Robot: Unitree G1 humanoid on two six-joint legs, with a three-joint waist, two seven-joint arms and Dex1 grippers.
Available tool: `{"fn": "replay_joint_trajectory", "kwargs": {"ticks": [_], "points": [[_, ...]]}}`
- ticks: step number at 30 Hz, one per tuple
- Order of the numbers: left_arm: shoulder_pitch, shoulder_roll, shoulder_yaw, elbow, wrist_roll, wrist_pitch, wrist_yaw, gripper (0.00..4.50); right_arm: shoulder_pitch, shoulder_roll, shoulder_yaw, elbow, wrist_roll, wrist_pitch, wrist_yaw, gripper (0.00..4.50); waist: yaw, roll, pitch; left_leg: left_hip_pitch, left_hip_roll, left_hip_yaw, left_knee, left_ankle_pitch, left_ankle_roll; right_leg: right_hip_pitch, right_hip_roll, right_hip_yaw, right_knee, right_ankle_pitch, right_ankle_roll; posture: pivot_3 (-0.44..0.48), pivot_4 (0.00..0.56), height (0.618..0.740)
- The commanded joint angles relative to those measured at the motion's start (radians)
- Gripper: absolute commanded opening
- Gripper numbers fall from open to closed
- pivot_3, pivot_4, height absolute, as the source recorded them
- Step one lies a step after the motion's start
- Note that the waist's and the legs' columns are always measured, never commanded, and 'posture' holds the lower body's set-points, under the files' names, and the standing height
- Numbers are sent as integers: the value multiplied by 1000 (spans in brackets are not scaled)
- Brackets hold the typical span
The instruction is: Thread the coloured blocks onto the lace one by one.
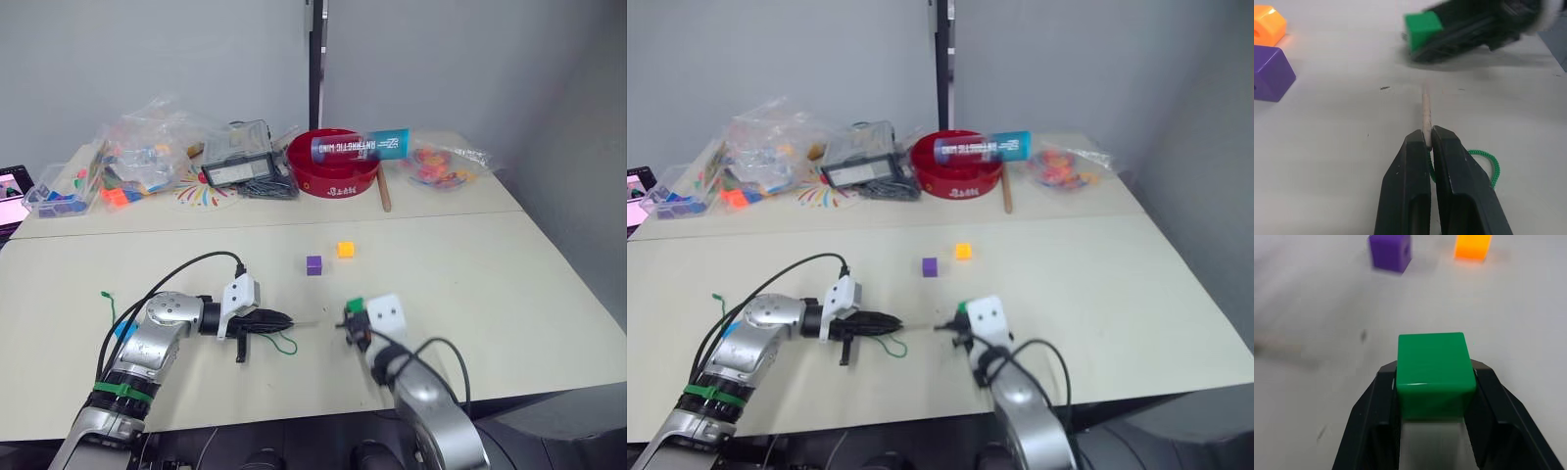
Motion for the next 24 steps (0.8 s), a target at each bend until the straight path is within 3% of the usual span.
{"fn": "replay_joint_trajectory", "kwargs": {"ticks": [1, 6, 7, 10, 14, 18, 21, 24], "points": [[-11, 7, 2, -18, -6, -4, -16, 0, 30, 24, 17, -15, 13, 6, -10, 1174, 0, 0, 0, 0, 0, 0, 0, 0, 0, 1, 0, 0, 0, 0, 0, 0, 150, 740], [-11, 7, 0, -18, -3, -1, -23, 0, 64, 72, 14, 27, 29, -2, -25, 1174, 1, 0, 0, 3, 2, 0, 0, 0, 0, 2, 2, 0, 1, 0, 0, 0, 150, 740], [-12, 6, -1, -18, -3, -1, -23, 0, 68, 74, 8, 26, 32, -6, -22, 2205, 1, 0, 0, 3, 1, 0, 0, 0, 0, 2, 2, 0, 1, 0, 0, 0, 150, 740], [-19, 3, -3, -7, 0, -2, -24, 0, 62, 35, -1, -19, 47, -28, 30, 3225, 1, 0, 0, 3, 2, 0, 0, 0, 0, 2, 2, 0, 1, 0, 0, 0, 150, 740], [-25, -3, -4, 4, 2, -7, -21, 0, 23, -103, -69, -110, 92, -15, 150, 4486, 8, 0, 0, 3, 0, 0, 0, 0, 0, 2, 1, 0, 1, 0, 0, 0, 150, 740], [-32, -9, -5, 17, 6, -14, -19, 0, -49, -296, -180, -149, 208, -17, 358, 4486, 9, 0, 0, 2, 0, 0, 1, 0, 0, 2, 1, 0, 0, 0, 0, 0, 150, 740], [-42, -11, -5, 28, 7, -18, -19, 0, -143, -480, -240, -78, 316, -72, 612, 4486, 8, -1, 0, 2, 0, 0, 1, 0, 0, 3, 1, 0, 0, 0, 0, 0, 150, 740], [-44, -8, -4, 30, 6, -19, -22, 0, -272, -655, -221, 34, 388, -142, 901, 4486, 8, -1, 0, 3, 1, 0, 1, 0, 0, 4, 2, -1, -1, 0, 0, 0, 150, 740]]}}
